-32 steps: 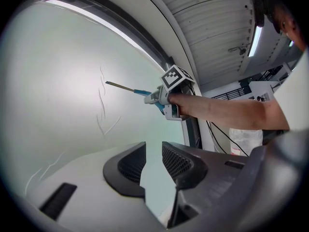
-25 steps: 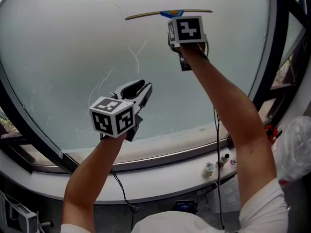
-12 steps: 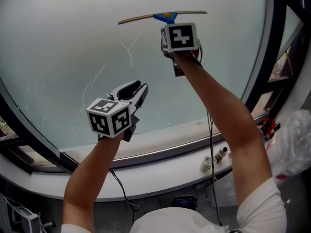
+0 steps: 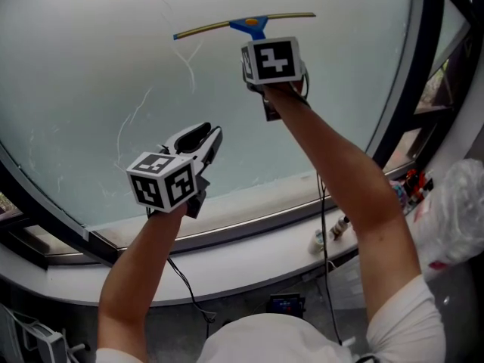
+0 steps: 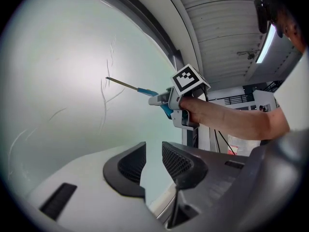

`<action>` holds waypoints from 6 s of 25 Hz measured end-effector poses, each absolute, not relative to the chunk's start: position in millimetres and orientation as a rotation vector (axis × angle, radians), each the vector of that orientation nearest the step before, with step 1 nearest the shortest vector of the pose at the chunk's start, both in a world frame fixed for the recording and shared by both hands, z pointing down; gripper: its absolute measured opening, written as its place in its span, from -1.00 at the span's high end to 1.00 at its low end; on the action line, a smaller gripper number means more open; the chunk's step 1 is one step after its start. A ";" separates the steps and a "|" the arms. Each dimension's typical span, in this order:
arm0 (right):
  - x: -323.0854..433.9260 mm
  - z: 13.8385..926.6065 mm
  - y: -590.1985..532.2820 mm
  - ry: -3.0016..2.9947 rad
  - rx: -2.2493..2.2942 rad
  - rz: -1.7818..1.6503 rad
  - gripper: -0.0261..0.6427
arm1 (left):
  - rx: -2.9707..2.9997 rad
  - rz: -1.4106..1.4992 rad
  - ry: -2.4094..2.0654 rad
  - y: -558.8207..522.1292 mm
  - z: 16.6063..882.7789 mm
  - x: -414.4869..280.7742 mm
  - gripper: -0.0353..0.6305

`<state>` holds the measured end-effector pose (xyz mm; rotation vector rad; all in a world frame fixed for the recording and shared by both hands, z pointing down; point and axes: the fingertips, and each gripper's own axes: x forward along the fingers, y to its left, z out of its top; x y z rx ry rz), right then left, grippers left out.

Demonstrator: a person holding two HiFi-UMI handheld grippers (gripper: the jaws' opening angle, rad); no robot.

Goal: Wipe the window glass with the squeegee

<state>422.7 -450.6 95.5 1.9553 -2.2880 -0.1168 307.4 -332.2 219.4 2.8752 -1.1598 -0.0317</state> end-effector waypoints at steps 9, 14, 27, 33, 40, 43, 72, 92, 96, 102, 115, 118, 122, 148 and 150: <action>424.8 128.5 -448.7 -2.279 1.945 -0.085 0.52 | 2.841 -0.013 -1.127 -332.2 244.8 313.6 0.52; 426.1 147.8 -446.2 -2.267 1.935 -0.053 0.52 | 2.817 0.001 -1.115 -331.0 258.8 315.7 0.52; 423.8 190.7 -439.8 -2.269 1.895 0.024 0.52 | 2.760 0.045 -1.109 -327.8 289.9 314.8 0.52; 423.7 212.5 -437.6 -2.257 1.876 0.064 0.52 | 2.737 0.056 -1.111 -326.5 302.7 313.9 0.52; 424.6 237.0 -437.3 -2.234 1.859 0.094 0.52 | 2.711 0.067 -1.102 -323.8 317.8 315.2 0.52; 425.4 246.6 -437.7 -2.219 1.857 0.091 0.52 | 2.697 0.073 -1.104 -324.3 324.8 314.6 0.52; 421.7 364.1 -436.7 -2.168 1.823 0.273 0.52 | 2.562 0.134 -1.073 -323.2 403.2 311.6 0.52; 422.6 432.8 -436.6 -2.143 1.794 0.296 0.52 | 2.463 0.193 -1.053 -315.7 462.8 312.4 0.52; 421.1 449.8 -435.9 -2.139 1.774 0.297 0.52 | 2.448 0.204 -1.043 -314.6 474.4 315.4 0.52; 423.5 476.1 -435.5 -2.124 1.769 0.304 0.52 | 2.420 0.224 -1.031 -313.9 491.8 320.6 0.52; 425.3 495.7 -436.8 -2.119 1.791 0.193 0.52 | 2.379 0.267 -1.008 -316.7 523.3 325.6 0.52; 424.4 500.7 -437.1 -2.130 1.803 0.193 0.52 | 2.371 0.276 -1.002 -316.5 529.0 326.4 0.52; 423.3 499.9 -437.8 -2.146 1.814 0.150 0.52 | 2.363 0.292 -0.994 -316.7 536.8 326.7 0.52; 430.8 586.3 -434.1 -2.091 1.784 0.139 0.52 | 2.268 0.345 -0.973 -322.9 596.7 326.0 0.52; 430.7 588.2 -435.0 -2.098 1.790 0.129 0.52 | 2.261 0.352 -0.970 -322.8 601.7 327.1 0.52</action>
